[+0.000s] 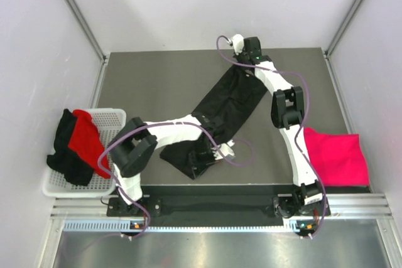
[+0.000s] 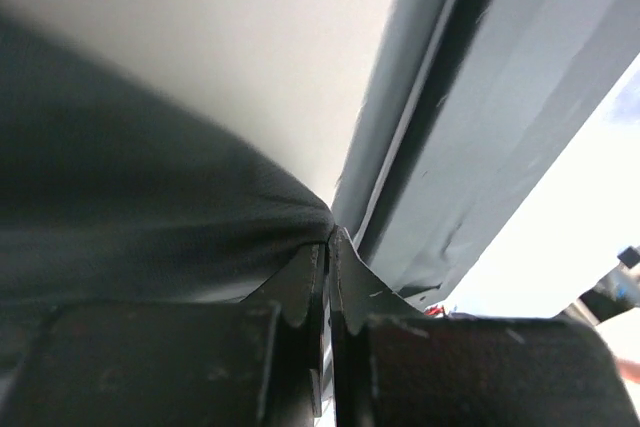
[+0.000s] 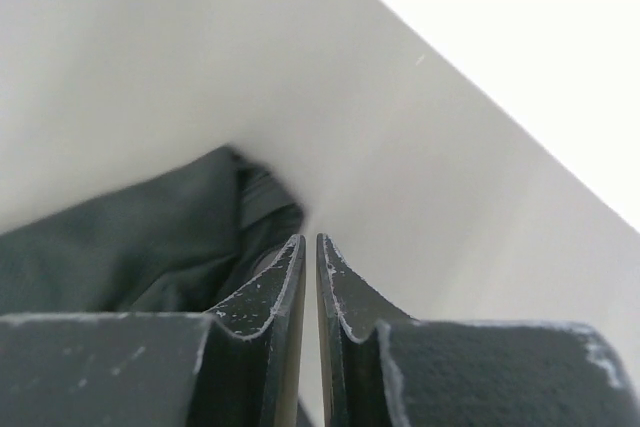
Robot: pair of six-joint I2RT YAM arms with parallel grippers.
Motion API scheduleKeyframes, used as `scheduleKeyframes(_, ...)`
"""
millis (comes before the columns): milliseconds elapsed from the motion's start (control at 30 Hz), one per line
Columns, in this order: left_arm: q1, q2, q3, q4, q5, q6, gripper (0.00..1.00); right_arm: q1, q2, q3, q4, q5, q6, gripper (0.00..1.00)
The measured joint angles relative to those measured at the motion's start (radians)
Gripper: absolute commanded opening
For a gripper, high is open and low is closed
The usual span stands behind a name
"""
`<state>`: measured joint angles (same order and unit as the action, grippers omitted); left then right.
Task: Fold and stack the t-shirts
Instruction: Fold the tshirt
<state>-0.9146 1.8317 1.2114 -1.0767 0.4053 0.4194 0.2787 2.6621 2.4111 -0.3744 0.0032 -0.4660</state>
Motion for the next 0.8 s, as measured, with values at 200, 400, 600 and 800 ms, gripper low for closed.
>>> scheduleKeyframes(200,-0.106,0.12,0.157,-0.023,0.051,0.0,0.0,0.011,0.0,0.0,0.079,0.015,-0.021,0.08)
scheduleKeyframes(400,-0.145,0.18,0.286,-0.044,0.108,-0.002,0.35,0.025,0.0,-0.002,0.121,0.016,-0.001,0.39)
scheduleKeyframes(600,-0.143,0.16,0.402,-0.087,0.124,-0.012,0.39,0.012,-0.125,-0.227,0.158,0.013,0.045,0.52)
scheduleKeyframes(800,-0.028,-0.008,0.427,-0.069,0.063,-0.037,0.37,-0.047,-0.426,-0.495,0.119,-0.061,0.175,0.53)
